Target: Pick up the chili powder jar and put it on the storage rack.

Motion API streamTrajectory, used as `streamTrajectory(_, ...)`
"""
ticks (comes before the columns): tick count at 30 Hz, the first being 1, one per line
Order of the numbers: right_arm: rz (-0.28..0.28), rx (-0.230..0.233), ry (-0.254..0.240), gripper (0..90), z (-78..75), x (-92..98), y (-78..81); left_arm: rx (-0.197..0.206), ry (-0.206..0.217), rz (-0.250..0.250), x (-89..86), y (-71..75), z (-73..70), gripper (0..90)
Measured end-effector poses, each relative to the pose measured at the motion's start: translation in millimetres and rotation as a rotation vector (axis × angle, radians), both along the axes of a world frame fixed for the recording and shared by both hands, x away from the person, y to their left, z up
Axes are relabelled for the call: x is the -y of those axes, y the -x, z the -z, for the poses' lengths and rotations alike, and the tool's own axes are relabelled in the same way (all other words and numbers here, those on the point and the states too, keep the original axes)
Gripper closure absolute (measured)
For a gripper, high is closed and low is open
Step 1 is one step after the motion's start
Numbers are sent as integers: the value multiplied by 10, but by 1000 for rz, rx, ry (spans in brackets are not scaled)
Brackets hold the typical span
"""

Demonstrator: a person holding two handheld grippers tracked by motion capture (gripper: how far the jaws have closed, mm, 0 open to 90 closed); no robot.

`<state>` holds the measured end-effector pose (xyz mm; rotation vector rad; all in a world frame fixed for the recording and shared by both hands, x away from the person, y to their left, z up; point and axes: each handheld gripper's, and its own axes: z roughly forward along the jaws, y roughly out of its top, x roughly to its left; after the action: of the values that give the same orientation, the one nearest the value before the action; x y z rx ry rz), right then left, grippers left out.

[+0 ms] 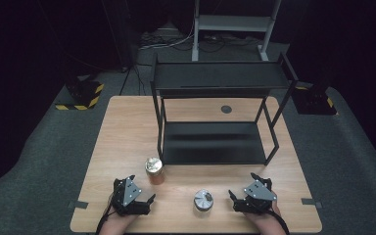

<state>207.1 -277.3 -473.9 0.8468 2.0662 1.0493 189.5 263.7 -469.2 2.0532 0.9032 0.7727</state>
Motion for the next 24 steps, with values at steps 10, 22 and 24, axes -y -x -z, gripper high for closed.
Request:
streamTrajectory(10, -6, -13, 3, 0, -16, 5, -26, -11, -1, 16, -12, -19, -12, 17)
streamTrajectory(22, -22, 2, 13, 0, -3, 5, -5, -12, -8, -3, 18, -13, -16, 16)
streamTrajectory(24, -19, -1, 6, 0, -4, 12, -8, -14, -16, 6, 23, -21, -20, 16)
